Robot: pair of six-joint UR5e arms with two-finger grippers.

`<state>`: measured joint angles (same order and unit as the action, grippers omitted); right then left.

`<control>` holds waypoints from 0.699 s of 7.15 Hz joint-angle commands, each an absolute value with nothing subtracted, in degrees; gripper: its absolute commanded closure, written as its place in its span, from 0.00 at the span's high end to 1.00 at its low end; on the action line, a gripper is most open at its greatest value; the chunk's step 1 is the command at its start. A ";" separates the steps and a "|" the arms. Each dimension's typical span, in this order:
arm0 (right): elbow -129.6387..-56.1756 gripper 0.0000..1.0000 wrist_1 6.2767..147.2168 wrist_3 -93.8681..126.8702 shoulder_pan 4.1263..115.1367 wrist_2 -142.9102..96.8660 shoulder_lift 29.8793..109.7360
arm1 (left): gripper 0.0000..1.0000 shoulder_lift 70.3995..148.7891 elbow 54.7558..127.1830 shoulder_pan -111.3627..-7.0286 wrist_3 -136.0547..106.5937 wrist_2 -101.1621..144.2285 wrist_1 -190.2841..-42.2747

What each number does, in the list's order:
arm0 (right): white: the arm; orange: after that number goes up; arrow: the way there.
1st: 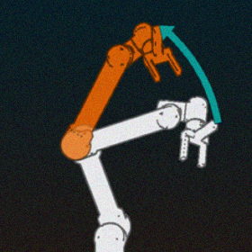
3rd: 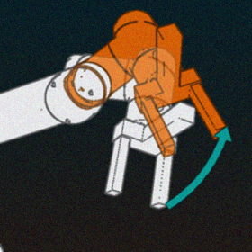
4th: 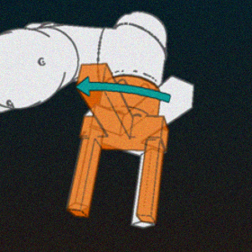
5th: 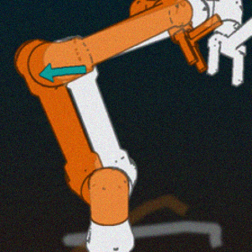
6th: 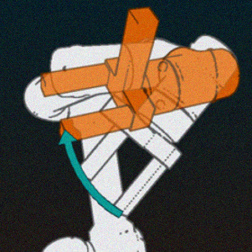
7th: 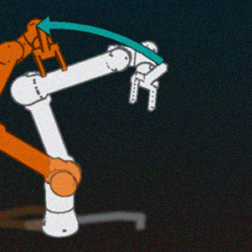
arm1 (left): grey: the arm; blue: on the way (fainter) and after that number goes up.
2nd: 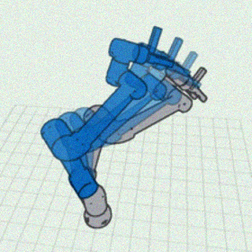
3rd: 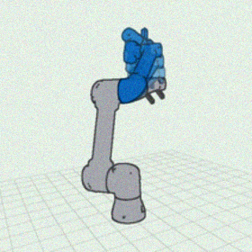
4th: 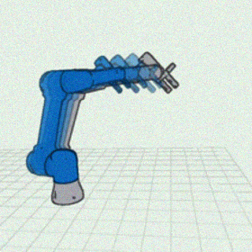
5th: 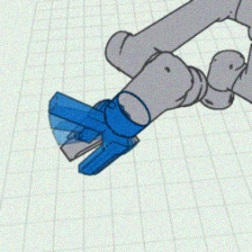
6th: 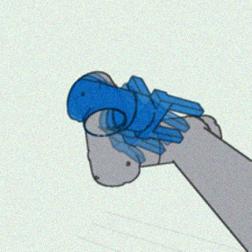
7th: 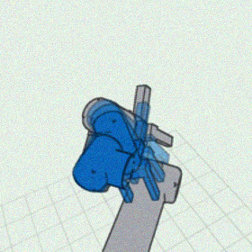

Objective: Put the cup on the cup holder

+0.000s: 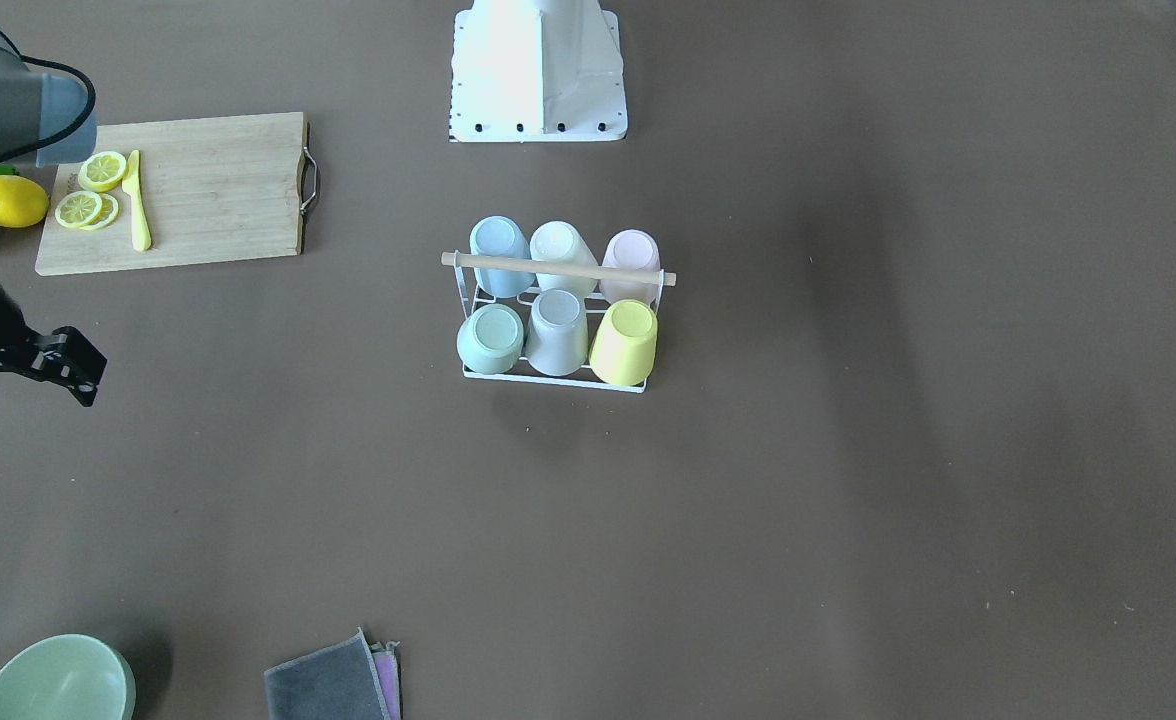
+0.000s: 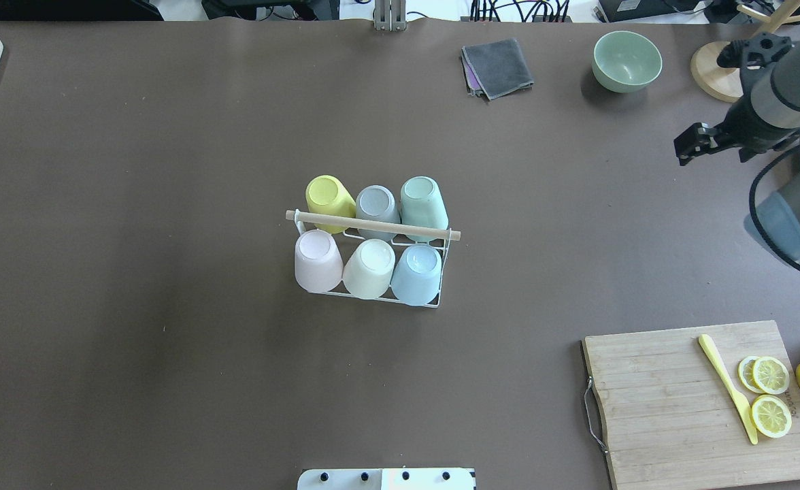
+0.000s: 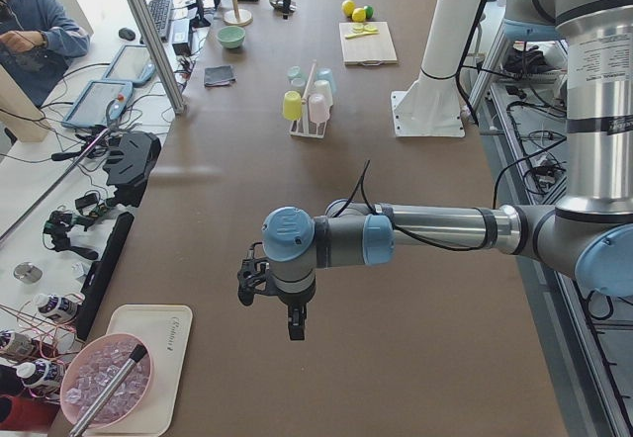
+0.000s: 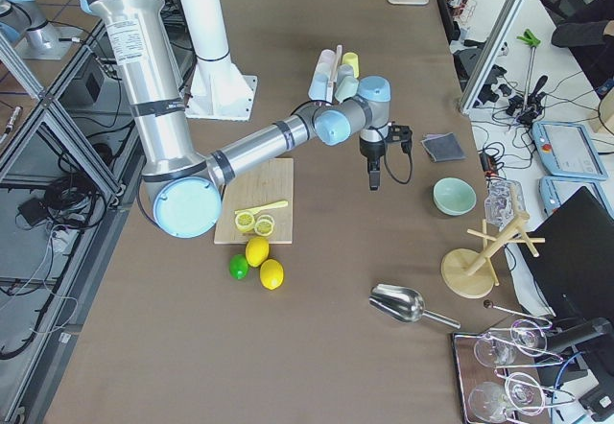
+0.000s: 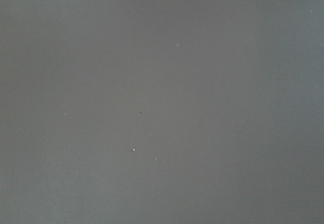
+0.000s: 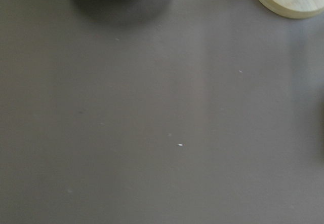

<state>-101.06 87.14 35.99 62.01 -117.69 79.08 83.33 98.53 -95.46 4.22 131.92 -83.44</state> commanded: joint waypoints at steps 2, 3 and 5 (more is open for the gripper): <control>-98.63 1.00 87.54 15.88 72.74 -123.80 88.31 | 0.99 81.84 99.48 -95.89 4.22 132.10 -82.97; -97.83 1.00 87.45 11.56 76.51 -127.23 90.85 | 0.99 81.39 99.93 -95.89 4.22 132.10 -83.06; -97.56 1.00 88.14 -1.76 85.38 -129.98 95.78 | 0.99 81.30 99.93 -95.89 4.22 132.10 -82.88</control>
